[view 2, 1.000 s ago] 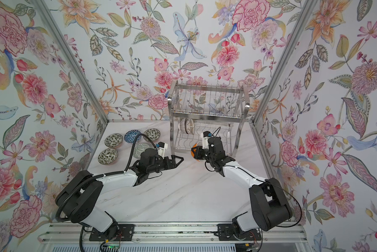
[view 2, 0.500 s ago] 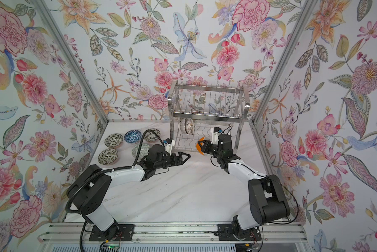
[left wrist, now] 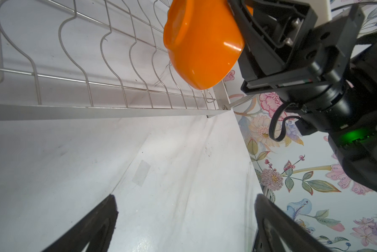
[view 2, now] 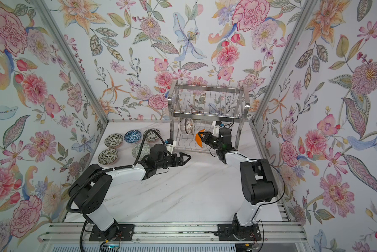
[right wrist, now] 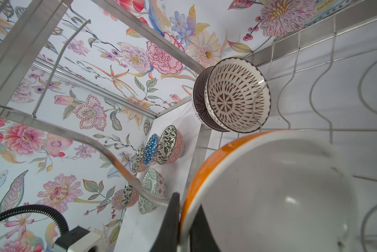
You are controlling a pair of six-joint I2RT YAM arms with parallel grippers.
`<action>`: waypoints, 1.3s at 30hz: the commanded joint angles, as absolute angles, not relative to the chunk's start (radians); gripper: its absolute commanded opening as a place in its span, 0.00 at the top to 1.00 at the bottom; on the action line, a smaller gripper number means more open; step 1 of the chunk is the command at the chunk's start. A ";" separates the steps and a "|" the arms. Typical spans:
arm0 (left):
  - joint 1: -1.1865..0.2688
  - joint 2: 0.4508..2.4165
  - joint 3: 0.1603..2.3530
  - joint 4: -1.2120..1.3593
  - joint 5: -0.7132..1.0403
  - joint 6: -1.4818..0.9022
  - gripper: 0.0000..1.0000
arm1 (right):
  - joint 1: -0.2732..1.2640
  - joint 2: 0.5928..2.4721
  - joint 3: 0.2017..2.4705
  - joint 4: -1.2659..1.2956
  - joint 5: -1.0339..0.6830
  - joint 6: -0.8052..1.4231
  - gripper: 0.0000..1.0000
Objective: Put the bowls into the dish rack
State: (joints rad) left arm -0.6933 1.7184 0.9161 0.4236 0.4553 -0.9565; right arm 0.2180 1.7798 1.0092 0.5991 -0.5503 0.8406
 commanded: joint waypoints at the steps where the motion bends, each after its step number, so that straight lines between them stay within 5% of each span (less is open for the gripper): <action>1: -0.702 1.702 0.951 0.387 0.435 -0.918 0.01 | 0.213 1.814 1.057 0.702 -0.579 0.895 1.00; 39: -0.684 1.676 1.023 0.260 0.394 -0.798 0.01 | 0.192 2.303 1.539 0.950 -0.635 1.182 1.00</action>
